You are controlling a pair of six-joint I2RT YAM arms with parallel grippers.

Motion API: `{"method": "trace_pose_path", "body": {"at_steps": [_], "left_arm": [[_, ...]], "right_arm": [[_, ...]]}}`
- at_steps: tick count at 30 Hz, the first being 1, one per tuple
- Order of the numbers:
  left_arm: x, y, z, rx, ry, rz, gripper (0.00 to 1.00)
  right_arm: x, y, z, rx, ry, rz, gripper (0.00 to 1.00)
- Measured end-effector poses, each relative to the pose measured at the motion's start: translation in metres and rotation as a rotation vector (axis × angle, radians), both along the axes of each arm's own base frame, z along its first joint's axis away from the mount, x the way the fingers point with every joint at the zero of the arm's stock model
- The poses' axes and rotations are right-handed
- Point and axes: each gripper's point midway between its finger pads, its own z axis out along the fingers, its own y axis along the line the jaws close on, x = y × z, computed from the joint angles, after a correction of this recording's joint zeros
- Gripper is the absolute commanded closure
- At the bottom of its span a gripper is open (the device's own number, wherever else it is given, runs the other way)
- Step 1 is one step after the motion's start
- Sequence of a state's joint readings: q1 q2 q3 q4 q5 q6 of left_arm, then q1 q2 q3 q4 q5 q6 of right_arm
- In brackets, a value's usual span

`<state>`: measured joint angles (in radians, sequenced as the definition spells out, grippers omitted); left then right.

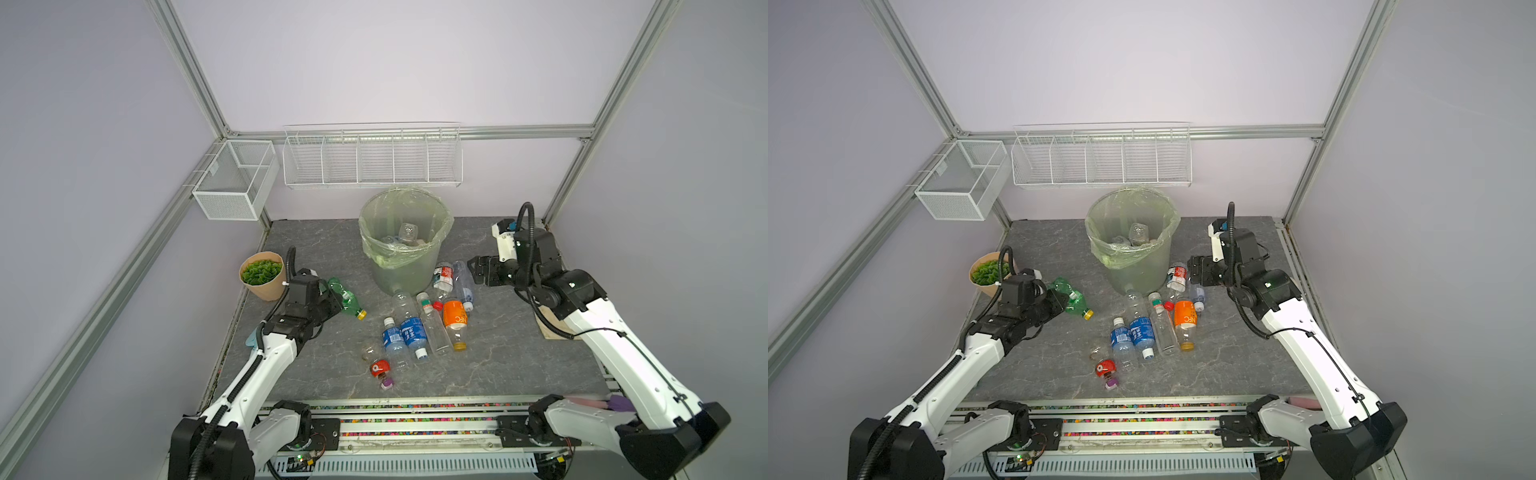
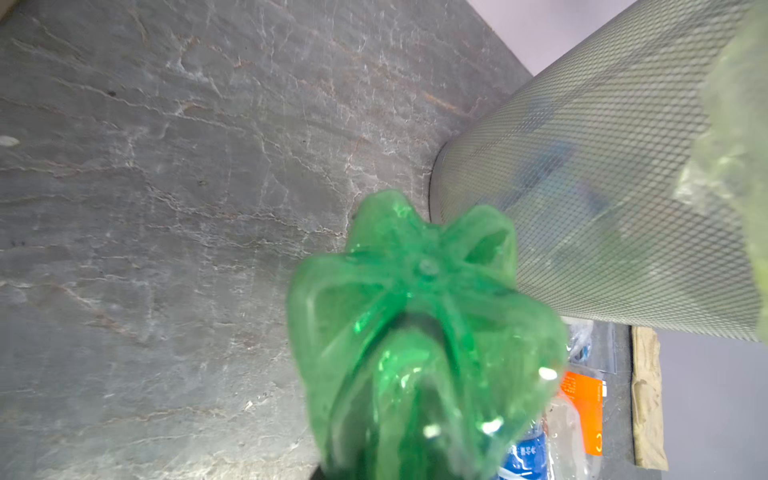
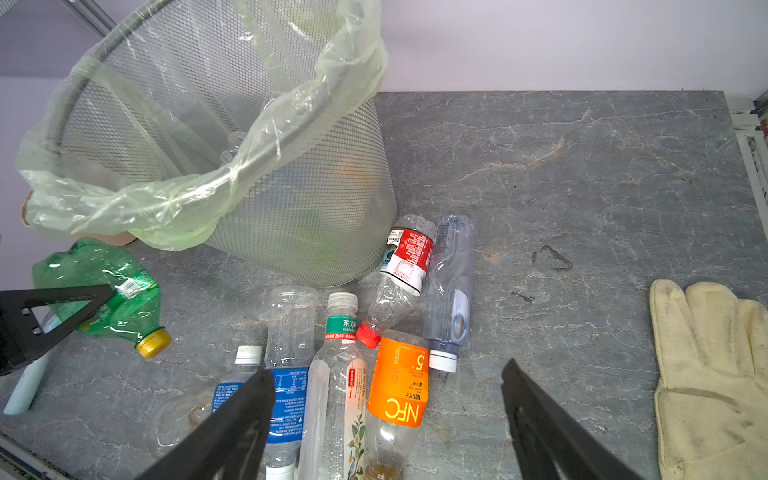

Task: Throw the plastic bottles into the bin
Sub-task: 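Lift the green bottle with the left gripper and carry it over the bin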

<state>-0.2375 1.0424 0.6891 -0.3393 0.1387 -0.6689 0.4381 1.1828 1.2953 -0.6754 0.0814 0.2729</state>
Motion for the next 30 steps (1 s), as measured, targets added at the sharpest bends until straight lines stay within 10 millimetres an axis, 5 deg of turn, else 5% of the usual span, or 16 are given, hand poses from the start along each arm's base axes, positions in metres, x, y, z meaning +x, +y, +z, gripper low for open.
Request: {"method": "trace_pose_path", "body": {"at_steps": [30], "left_arm": [[-0.003, 0.003, 0.178, -0.029, -0.465, -0.024, 0.88]], "right_arm": [[-0.026, -0.011, -0.042, 0.019, 0.089, -0.024, 0.12]]}}
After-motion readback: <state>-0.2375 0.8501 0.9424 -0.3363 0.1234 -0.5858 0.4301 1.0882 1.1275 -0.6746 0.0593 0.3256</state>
